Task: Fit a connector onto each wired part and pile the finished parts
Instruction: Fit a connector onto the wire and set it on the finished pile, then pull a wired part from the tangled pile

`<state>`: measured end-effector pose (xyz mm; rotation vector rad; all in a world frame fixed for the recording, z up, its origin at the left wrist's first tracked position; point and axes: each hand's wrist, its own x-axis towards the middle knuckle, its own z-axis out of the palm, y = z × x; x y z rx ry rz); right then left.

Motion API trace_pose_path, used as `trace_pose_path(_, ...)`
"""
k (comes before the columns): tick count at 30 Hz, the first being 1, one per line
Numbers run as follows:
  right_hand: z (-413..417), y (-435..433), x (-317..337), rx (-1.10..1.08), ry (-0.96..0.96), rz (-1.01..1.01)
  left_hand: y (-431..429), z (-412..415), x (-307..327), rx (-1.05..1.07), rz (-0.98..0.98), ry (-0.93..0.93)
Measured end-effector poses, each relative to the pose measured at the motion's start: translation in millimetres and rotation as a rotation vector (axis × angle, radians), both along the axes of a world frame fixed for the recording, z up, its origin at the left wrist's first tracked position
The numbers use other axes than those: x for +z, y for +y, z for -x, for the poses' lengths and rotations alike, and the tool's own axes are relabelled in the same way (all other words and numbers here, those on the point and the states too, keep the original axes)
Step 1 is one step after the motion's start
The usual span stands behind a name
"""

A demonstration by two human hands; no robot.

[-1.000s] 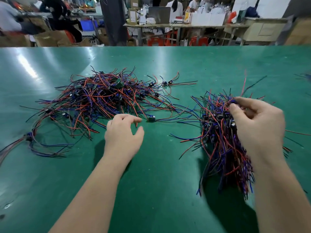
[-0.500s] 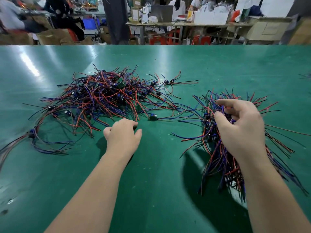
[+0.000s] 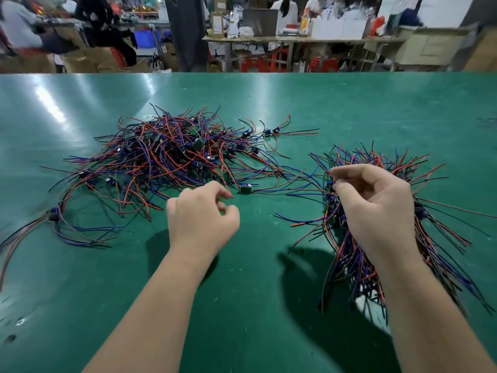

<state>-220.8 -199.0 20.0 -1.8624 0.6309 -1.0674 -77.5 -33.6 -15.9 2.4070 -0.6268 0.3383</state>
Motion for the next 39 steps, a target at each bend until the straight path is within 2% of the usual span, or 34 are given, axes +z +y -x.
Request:
trace_pose_path(4, 1.2, 2.6, 0.1, 0.028, 0.003, -0.014, -13.8, 3.4, -7.1, -0.176, -0.136, -0.125)
trace_pose_path(8, -1.0, 6.3, 2.3, 0.047, -0.002, -0.027, -35.1, -6.9, -16.7, -0.246, -0.318, -0.099)
trace_pose_path(14, -2.4, 10.1, 0.8, 0.080, 0.018, -0.034, -48.4, -24.3, -28.0, -0.167, -0.384, 0.015)
trace_pose_path(19, -4.7, 12.9, -0.5, 0.122, 0.034, -0.065, -40.9, -15.8, -26.2, -0.077, -0.425, -0.199)
trace_pose_path(21, -4.4, 13.9, -1.1, 0.139, 0.050, -0.072, -36.3, -9.0, -20.7, -0.064, -0.303, -0.222)
trace_pose_path(23, -4.2, 14.8, -1.1, 0.174, 0.064, -0.105, -32.2, -0.6, -10.3, -0.114, -0.017, -0.255)
trace_pose_path(25, -5.8, 16.8, -1.3, 0.236, 0.045, -0.210, -29.5, 7.8, 2.9, -0.245, 0.269, -0.265)
trace_pose_path(27, -8.8, 19.7, -0.8, 0.304, 0.002, -0.384, -26.0, 18.4, 15.4, -0.410, 0.452, -0.260)
trace_pose_path(29, -11.4, 21.5, 0.2, 0.369, -0.015, -0.551, -22.2, 30.4, 23.0, -0.532, 0.480, -0.284)
trace_pose_path(32, -11.4, 20.9, 1.1, 0.437, -0.046, -0.642, -18.1, 44.5, 19.8, -0.657, 0.468, -0.232)
trace_pose_path(35, -8.8, 18.8, 2.7, 0.487, -0.111, -0.668, -16.2, 53.4, 13.6, -0.652, 0.519, -0.018)
trace_pose_path(39, -7.2, 15.5, 2.3, 0.514, -0.118, -0.751, -15.6, 60.3, 12.7, -0.613, 0.580, 0.480)
